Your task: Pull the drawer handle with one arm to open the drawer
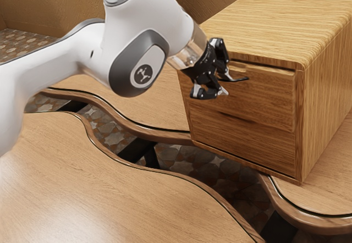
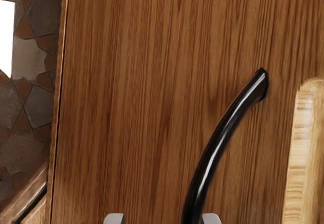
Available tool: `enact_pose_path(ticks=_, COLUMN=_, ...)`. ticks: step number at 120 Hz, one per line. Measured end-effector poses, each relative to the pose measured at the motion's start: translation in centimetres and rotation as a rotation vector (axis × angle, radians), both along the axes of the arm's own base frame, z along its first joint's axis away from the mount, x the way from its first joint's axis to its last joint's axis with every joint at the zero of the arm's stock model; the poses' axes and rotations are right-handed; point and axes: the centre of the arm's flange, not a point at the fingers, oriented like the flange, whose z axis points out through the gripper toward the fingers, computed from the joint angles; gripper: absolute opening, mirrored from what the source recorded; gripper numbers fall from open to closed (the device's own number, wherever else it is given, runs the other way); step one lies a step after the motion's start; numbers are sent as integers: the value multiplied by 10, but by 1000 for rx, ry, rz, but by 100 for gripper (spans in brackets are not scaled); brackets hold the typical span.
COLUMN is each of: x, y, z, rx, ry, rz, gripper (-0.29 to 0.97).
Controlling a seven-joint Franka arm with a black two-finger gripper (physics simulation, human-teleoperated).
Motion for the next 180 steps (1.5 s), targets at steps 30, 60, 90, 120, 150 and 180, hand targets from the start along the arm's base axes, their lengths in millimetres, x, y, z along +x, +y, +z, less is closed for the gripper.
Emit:
enact_pose_path(ticks=30, x=-6, y=-3, z=4, rx=3, ry=18, rz=-7, gripper=3)
enact_pose_path(ticks=60, x=-20, y=-1, z=7, rx=1, ry=39, rz=-11, gripper=1)
enact_pose_path(ticks=90, x=-40, y=5, z=14, rx=-7, ry=49, rz=-12, gripper=0)
enact_pose_path(ticks=120, x=-51, y=11, z=13, rx=-12, ry=63, rz=-8, gripper=1)
enact_pose_path(ticks=150, x=-70, y=23, z=17, rx=-20, ry=76, rz=1, gripper=-2)
enact_pose_path(ticks=180, x=-78, y=19, z=17, rx=-19, ry=86, rz=-10, gripper=-2)
